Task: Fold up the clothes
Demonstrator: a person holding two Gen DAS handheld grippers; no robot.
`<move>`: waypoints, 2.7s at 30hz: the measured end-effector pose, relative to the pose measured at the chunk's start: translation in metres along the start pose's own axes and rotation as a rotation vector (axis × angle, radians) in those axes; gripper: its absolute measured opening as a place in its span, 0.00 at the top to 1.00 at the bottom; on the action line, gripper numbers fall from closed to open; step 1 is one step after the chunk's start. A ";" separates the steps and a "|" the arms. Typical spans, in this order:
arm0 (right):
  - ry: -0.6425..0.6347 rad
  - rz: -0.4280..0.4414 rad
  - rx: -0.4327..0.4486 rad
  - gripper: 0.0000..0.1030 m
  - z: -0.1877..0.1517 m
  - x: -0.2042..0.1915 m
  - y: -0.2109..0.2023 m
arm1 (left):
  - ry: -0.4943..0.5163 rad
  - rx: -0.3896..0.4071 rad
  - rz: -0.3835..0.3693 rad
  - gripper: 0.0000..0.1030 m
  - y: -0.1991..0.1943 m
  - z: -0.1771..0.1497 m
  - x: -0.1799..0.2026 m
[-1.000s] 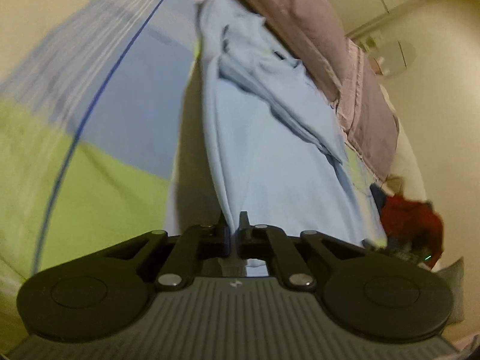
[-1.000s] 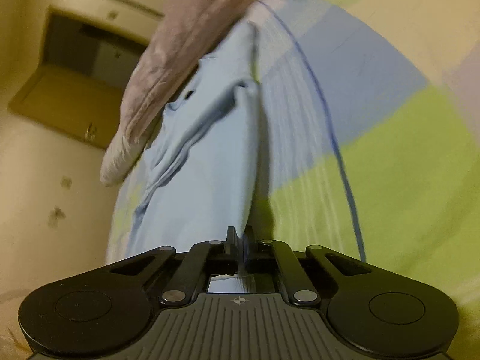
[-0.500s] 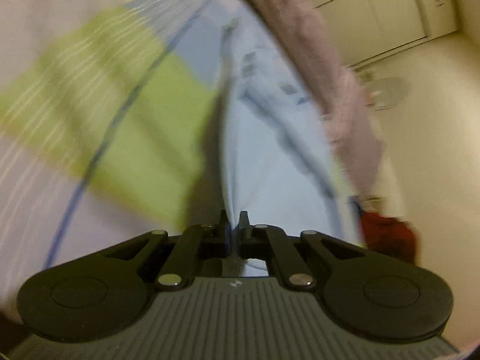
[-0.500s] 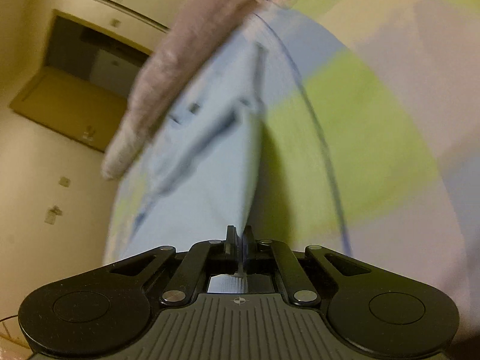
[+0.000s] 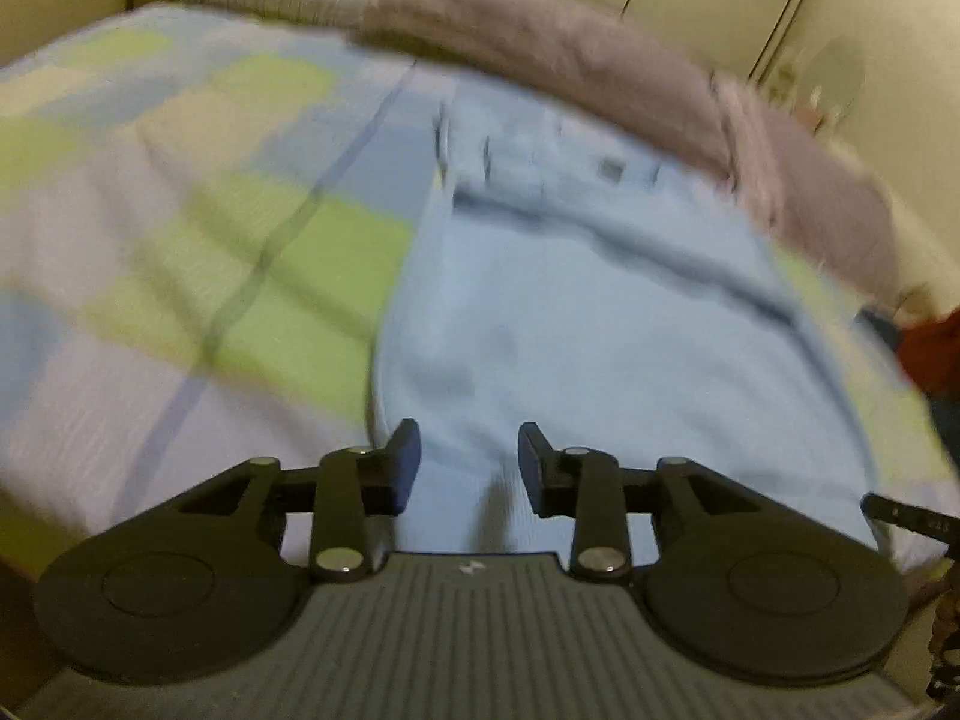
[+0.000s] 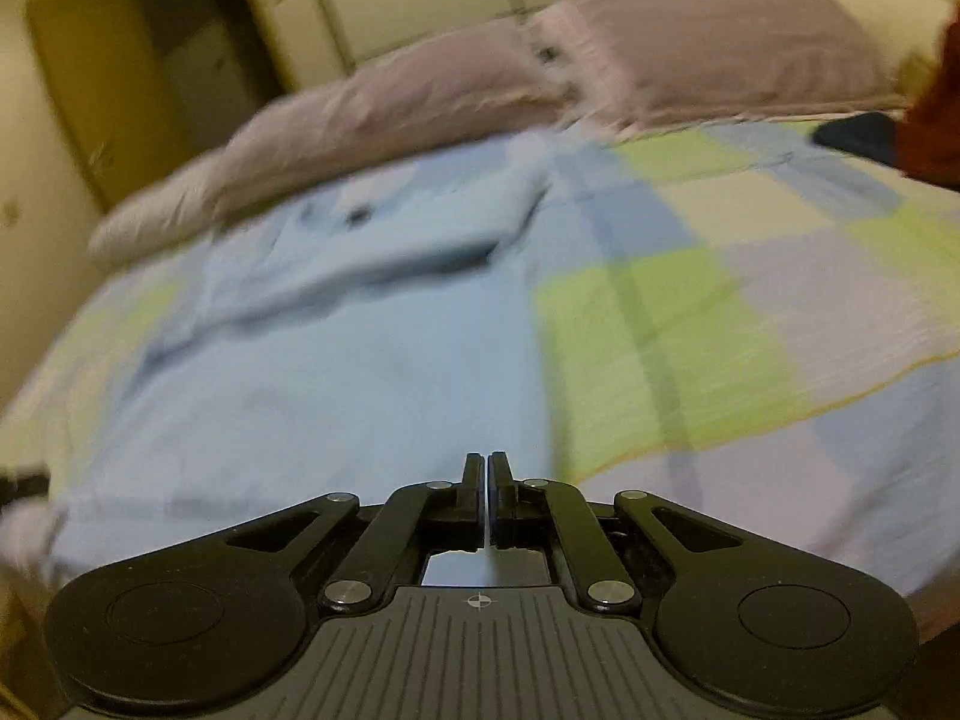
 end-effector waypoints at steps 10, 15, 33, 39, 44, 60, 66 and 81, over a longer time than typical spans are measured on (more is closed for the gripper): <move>0.001 -0.101 0.087 0.11 -0.022 -0.062 -0.080 | 0.132 0.025 0.145 0.63 -0.091 -0.017 0.063; -0.096 -0.089 0.122 0.11 -0.019 -0.104 -0.112 | 0.175 0.043 0.150 0.53 -0.120 -0.029 0.087; -0.156 -0.084 0.093 0.11 -0.049 -0.123 -0.152 | 0.339 0.069 0.182 0.42 -0.157 -0.060 0.140; -0.163 -0.094 0.085 0.11 -0.053 -0.123 -0.156 | 0.359 0.070 0.183 0.42 -0.160 -0.065 0.144; -0.171 -0.096 0.093 0.11 -0.054 -0.125 -0.160 | 0.368 0.075 0.176 0.42 -0.163 -0.068 0.145; -0.199 -0.099 0.111 0.11 -0.056 -0.131 -0.166 | 0.379 0.080 0.166 0.41 -0.170 -0.073 0.146; -0.197 -0.097 0.113 0.11 -0.057 -0.130 -0.167 | 0.382 0.083 0.164 0.41 -0.172 -0.074 0.147; -0.197 -0.103 0.109 0.11 -0.052 -0.133 -0.161 | 0.347 0.103 0.150 0.41 -0.173 -0.058 0.135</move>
Point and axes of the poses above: each gripper's, at about its wrist camera, not at the fingertips, and y roughly the way its jaws point, x to its right, z to its top, the point moved 1 cm from there along y, roughly the way its jaws point, and after that the axes turned 8 degrees about x, right-handed, at the moved point
